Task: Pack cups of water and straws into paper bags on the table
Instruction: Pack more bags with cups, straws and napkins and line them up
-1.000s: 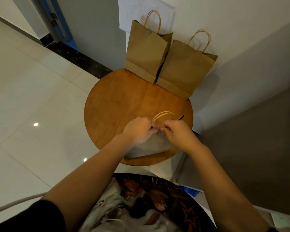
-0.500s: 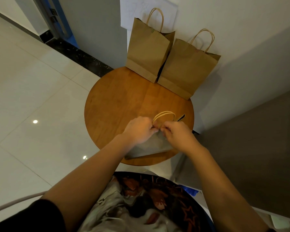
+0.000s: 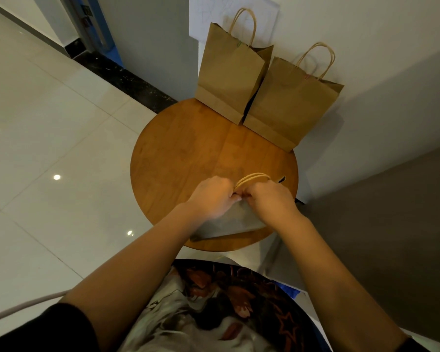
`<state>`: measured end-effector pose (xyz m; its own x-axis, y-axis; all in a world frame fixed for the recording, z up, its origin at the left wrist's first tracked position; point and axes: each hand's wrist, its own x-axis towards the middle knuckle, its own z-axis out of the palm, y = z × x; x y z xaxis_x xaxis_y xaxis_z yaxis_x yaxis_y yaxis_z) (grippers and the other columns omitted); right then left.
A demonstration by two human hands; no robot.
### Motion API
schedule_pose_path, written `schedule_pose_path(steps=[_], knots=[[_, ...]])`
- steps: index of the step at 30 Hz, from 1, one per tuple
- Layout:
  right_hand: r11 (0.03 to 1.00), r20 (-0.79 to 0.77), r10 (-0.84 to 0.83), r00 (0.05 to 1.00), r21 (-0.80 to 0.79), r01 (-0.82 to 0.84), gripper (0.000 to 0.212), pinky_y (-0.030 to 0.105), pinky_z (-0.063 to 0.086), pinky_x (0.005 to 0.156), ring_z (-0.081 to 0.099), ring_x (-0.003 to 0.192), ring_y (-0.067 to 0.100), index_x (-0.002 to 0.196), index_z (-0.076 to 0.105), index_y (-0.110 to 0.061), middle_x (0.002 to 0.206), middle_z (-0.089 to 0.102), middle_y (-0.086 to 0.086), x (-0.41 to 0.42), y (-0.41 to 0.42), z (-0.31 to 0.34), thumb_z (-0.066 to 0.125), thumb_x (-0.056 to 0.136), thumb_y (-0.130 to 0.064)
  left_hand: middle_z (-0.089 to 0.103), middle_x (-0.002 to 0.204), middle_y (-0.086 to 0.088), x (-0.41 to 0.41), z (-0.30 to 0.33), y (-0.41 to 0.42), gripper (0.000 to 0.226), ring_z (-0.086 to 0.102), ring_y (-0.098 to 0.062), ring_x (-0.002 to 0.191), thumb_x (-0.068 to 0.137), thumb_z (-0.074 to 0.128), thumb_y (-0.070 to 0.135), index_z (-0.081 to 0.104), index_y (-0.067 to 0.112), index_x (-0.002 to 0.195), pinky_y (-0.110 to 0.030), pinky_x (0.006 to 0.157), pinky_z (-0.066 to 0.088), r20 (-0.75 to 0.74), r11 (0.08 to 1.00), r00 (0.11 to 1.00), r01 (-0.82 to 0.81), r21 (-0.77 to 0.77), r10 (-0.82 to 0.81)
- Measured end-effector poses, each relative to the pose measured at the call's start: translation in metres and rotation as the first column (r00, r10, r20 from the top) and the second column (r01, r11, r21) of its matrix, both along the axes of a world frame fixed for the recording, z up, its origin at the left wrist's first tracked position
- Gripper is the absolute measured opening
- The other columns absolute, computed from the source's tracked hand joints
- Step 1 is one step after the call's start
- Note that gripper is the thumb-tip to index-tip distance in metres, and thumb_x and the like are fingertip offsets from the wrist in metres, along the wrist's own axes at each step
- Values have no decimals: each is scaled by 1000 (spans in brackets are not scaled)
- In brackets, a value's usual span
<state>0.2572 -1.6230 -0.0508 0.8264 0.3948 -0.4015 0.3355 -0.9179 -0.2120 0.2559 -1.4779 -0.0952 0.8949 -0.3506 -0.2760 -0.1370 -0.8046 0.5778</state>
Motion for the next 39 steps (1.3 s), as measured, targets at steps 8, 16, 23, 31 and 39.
schedule_pose_path(steps=[8,16,23,31,39], knots=[[994,-125,-73,989,-94,62,32,32,36,64,45,65,16,65,41,-36,77,51,-3,15,10,-19,50,95,-26,41,56,10,4,-2,1,35,42,-7,53,94,53,27,42,26,61,-22,52,30,-11,999,999,36,-11,-36],[992,-45,-108,993,-68,105,11,35,43,69,61,94,27,99,60,-31,95,61,3,31,13,-8,50,95,-32,36,61,13,31,11,7,35,35,-2,54,95,52,30,37,28,64,-19,49,21,88,996,994,64,58,-69],[983,89,-130,988,-120,140,22,34,43,70,62,93,28,105,63,-22,103,64,5,83,49,25,43,97,-27,63,90,-2,108,49,46,20,59,-18,82,96,50,30,63,16,99,-32,73,48,136,965,962,215,148,-235],[930,162,-301,940,-166,327,21,33,40,68,63,97,33,106,64,-14,104,66,10,191,125,21,48,97,-23,65,90,-1,236,58,131,18,61,-19,81,96,50,23,67,20,95,-34,78,53,126,925,939,279,258,-319],[878,229,-364,903,-239,414,19,33,37,65,63,95,32,102,63,-9,102,66,12,294,158,5,45,97,-13,64,96,-10,340,36,157,25,60,-27,87,97,46,14,71,12,97,-38,82,51,113,949,946,289,129,-304]])
